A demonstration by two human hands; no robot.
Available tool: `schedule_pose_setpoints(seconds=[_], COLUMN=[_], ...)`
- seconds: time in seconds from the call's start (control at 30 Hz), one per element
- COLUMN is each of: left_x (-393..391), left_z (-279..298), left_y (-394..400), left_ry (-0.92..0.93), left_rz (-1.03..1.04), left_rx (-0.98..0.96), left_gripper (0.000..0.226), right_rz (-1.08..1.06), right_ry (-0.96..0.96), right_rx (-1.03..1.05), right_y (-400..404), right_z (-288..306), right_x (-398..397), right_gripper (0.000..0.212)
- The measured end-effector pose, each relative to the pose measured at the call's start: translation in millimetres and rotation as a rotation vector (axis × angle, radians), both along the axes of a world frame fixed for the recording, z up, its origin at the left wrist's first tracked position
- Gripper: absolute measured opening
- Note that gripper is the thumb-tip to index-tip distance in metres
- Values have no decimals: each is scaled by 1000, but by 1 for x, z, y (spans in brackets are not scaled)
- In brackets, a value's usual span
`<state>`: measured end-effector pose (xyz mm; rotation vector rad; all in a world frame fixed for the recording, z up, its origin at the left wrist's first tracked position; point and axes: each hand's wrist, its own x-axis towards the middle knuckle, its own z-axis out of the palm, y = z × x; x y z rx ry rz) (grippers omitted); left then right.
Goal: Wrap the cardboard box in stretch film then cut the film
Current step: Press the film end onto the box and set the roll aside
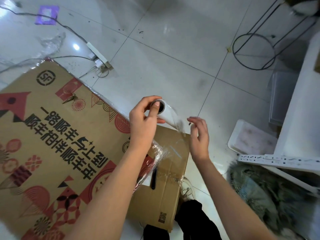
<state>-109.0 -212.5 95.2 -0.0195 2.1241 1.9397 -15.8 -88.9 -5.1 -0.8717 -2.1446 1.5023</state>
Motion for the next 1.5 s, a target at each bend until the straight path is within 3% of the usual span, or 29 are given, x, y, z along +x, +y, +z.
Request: schedule_pose_setpoints(seconds=[0.07, 0.17, 0.23, 0.37, 0.43, 0.5, 0.63, 0.73, 0.8, 0.87, 1.0, 1.1, 1.23, 1.37, 1.5], left_x=[-3, -12, -15, -20, -22, -25, -33, -21, -9, -5, -15, -18, -19, 0, 73], left_z=[6, 16, 22, 32, 33, 30, 34, 38, 38, 34, 32, 34, 31, 28, 15], left_y=[-3, -6, -6, -4, -4, -1, 11, 22, 30, 33, 35, 34, 34, 42, 45], left_ry=[-75, -200, -245, -326, -405, -464, -444, -295, -157, -38, 85, 131, 74, -18, 75], left_rz=[54, 107, 116, 134, 172, 232, 190, -125, -239, -230, -266, -323, -360, -420, -567], left_rx=[97, 199, 234, 321, 388, 398, 174, -152, -272, -325, -407, -477, -484, -461, -669], left_gripper=[19, 17, 19, 17, 8, 12, 25, 81, 110, 107, 57, 43, 44, 71, 75], right_rz=[186, 516, 657, 703, 702, 704, 648, 600, 552, 535, 476, 472, 400, 275, 134], right_ry=[2, -188, -307, -343, -337, -348, -420, -427, -381, -344, -372, -427, -387, -322, -242], right_rx=[-119, -297, -301, -139, -122, -133, -95, -151, -236, -305, -620, -817, -873, -906, -991], right_y=[18, 42, 50, 55, 54, 53, 45, 33, 23, 16, 11, 11, 9, 5, -3], right_z=[34, 64, 72, 70, 72, 76, 79, 82, 90, 97, 98, 96, 93, 80, 54], right_x=[-21, -41, -45, -40, -38, -38, -34, -27, -21, -14, 3, 13, 23, 32, 44], right_gripper=[30, 26, 21, 24, 30, 27, 48, 54, 54, 54, 49, 52, 49, 44, 41])
